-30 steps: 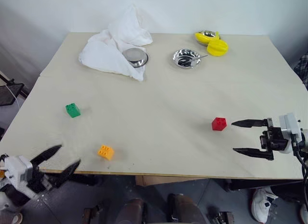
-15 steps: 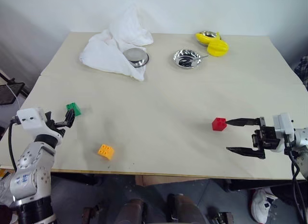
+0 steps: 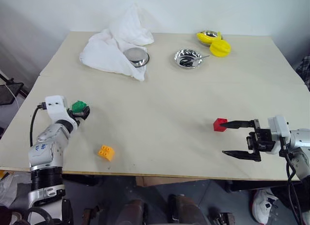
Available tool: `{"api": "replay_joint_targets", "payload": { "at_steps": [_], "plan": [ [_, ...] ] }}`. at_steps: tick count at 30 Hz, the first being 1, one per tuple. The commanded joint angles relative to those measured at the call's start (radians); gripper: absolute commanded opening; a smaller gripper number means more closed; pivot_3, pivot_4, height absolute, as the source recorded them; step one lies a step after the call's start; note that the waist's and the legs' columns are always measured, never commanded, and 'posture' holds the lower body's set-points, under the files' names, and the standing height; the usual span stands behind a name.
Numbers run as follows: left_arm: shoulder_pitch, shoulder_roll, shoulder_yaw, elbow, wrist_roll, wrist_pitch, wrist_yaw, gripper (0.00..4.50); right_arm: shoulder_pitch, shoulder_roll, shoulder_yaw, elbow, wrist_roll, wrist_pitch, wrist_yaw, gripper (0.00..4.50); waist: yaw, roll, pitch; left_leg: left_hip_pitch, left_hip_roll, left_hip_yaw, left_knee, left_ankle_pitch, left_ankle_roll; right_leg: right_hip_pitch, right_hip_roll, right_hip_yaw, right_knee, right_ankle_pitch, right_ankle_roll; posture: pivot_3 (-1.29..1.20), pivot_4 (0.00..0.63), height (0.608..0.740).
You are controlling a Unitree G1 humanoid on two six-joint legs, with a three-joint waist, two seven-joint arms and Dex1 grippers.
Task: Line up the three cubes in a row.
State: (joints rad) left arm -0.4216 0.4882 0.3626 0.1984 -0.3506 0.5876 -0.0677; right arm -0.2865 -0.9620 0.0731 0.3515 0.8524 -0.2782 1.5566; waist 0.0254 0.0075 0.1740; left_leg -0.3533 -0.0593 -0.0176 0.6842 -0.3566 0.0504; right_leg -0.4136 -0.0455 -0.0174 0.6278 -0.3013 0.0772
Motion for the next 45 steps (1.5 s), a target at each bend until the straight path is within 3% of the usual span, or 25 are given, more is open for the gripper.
{"api": "replay_joint_targets", "payload": {
  "at_steps": [1,10,18,27,45],
  "plan": [
    [-0.017,0.005,0.012,-0.024,0.011,-0.008,0.0,4.5,0.008,0.011,-0.039,-0.031,0.0,0.006,0.058,4.44,-0.001,0.0,0.0,0.0,0.0,0.0,0.0,0.0,0.0,0.0,0.0,0.0,0.0,0.0,0.0,0.0,0.15,0.74],
    [-0.01,-0.002,-0.005,-0.032,0.046,-0.032,-0.007,4.5,0.007,0.032,-0.045,-0.026,-0.022,0.014,0.058,4.44,0.003,0.0,0.0,0.0,0.0,0.0,0.0,0.0,0.0,0.0,0.0,0.0,0.0,0.0,0.0,0.0,0.15,0.74],
    [0.134,0.0,0.051,-0.166,0.029,-0.267,-0.129,4.5,0.026,0.021,-0.039,-0.03,-0.03,0.022,0.058,4.44,-0.002,0.0,0.0,0.0,0.0,0.0,0.0,0.0,-0.001,0.0,0.0,0.0,0.0,0.0,0.0,0.0,0.15,0.74],
    [0.151,-0.015,0.086,-0.148,0.063,-0.328,-0.06,4.5,0.029,0.014,-0.025,-0.036,-0.036,0.027,0.058,4.44,0.005,-0.001,0.0,0.0,0.0,0.0,0.0,0.001,0.0,0.001,-0.001,0.0,0.0,0.0,0.0,0.0,0.15,0.74],
    [0.025,0.076,0.096,0.179,0.097,-0.334,-0.059,4.5,0.019,0.06,-0.033,-0.049,-0.065,0.041,0.058,4.44,0.001,-0.001,0.0,0.001,0.0,0.0,0.0,0.001,0.0,0.001,0.0,0.0,0.0,0.0,0.0,0.0,0.15,0.74]
  ]
}}
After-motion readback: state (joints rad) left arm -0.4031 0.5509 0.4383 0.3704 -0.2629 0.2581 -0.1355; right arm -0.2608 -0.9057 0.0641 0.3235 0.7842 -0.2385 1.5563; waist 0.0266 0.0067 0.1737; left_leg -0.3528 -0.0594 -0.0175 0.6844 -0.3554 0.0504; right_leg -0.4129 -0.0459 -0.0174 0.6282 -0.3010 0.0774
